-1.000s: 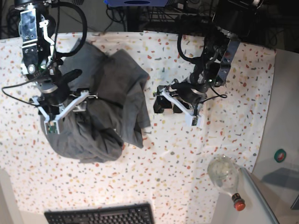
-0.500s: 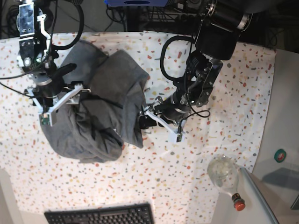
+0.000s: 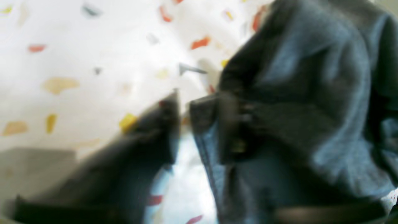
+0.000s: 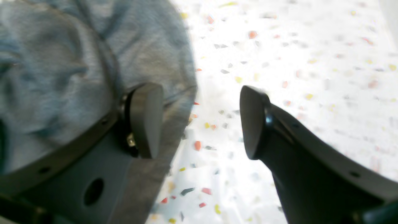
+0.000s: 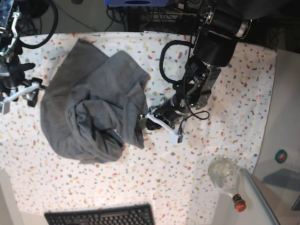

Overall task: Layout the t-shirt on the table in an organized manner, then fold the t-shirt properly
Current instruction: 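Grasp a shirt edge with the left gripper beside the right gripper, then stretch the shirt between both grippers, pulling them apart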

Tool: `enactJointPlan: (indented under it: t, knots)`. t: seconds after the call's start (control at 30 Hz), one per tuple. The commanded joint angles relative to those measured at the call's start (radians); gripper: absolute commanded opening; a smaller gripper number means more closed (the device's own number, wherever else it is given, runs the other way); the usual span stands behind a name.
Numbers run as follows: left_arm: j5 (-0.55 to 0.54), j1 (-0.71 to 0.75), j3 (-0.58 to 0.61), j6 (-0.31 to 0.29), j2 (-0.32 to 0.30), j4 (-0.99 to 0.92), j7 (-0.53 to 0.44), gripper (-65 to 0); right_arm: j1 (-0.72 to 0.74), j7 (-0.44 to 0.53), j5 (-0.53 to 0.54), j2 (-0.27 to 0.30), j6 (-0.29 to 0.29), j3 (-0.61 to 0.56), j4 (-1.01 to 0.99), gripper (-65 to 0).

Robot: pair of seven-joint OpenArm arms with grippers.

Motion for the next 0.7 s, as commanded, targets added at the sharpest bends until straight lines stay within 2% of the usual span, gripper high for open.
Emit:
enactJointPlan:
  t: [0.0,0.1,0.2,0.27,0.33,0.47,0.57,0.67]
  knots:
    - [0.008,-0.007,0.000,0.004,0.004,-0.004,0.037,-64.5,0.003,0.014,0.022,0.012,0.021,0.039,-0.011,-28.1]
    - [0.007,-0.004,-0.009,0.004,-0.003,0.016,0.037,-65.0,-0.001,0.011,0.068,0.012,0.100,0.096,-0.094,-28.1]
    - [0.001,0.018,-0.009,0.007,-0.067,0.091,0.039,-65.0,-0.021,0.009,0.071,0.012,0.159,0.107,-0.145,-28.1]
    - [0.001,0.074,-0.015,0.010,-0.122,0.193,0.077,-65.0,-0.046,0.012,0.074,0.011,0.199,0.104,-0.145,-28.2]
    - [0.001,0.148,-0.058,0.025,-0.178,0.321,0.120,-65.0,-0.058,0.012,0.073,-0.015,0.233,0.105,-0.143,-28.2]
    - [0.008,0.317,-0.196,0.104,-0.233,0.530,0.143,-65.0,-0.102,0.006,0.067,-0.028,0.244,0.059,-0.123,-28.2]
    - [0.008,0.415,-0.273,0.111,-0.265,0.616,0.143,-65.0,-0.138,0.008,0.067,-0.026,0.241,-0.022,-0.111,-28.2]
    - [0.008,0.481,-0.322,0.111,-0.271,0.674,0.143,-65.0,-0.136,0.008,0.068,-0.040,0.196,-0.031,-0.132,-28.2]
